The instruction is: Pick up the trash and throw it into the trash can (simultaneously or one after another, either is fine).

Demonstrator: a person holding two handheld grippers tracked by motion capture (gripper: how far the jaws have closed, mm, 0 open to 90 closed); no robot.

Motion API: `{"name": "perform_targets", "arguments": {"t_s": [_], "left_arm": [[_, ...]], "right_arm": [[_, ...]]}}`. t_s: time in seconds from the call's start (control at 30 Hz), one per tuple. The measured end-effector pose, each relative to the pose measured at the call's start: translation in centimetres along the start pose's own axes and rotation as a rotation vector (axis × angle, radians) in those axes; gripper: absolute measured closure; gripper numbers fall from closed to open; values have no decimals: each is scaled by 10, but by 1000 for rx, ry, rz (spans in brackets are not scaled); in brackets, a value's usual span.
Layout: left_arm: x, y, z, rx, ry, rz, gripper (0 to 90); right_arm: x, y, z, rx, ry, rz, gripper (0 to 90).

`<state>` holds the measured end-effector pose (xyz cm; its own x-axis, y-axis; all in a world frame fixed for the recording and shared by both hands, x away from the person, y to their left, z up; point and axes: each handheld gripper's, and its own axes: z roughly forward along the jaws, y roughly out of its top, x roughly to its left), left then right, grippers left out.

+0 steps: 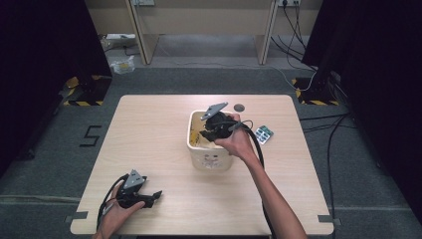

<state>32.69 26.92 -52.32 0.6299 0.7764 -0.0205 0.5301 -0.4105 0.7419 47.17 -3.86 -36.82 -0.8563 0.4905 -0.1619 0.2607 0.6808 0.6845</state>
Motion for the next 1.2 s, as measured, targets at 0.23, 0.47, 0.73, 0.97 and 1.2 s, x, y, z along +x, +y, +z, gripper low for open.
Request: {"name": "perform_targets", "arguments": {"t_s": [0.23, 0.47, 0.73, 0.97, 1.2], "left_arm": [[0, 0, 0, 0, 0, -1, 156], [0, 0, 0, 0, 0, 0, 156], [0, 0, 0, 0, 0, 0, 156], [0, 0, 0, 0, 0, 0, 156], [0, 0, 0, 0, 0, 0, 156]], "right_arm": [[-4, 1, -26, -89, -31, 51, 487], [-20, -4, -56, -161, -100, 135, 404], [-35, -17, -76, -192, -164, 228, 328], [-45, -28, -88, -196, -212, 282, 267], [-60, -45, -92, -173, -260, 341, 225]]}}
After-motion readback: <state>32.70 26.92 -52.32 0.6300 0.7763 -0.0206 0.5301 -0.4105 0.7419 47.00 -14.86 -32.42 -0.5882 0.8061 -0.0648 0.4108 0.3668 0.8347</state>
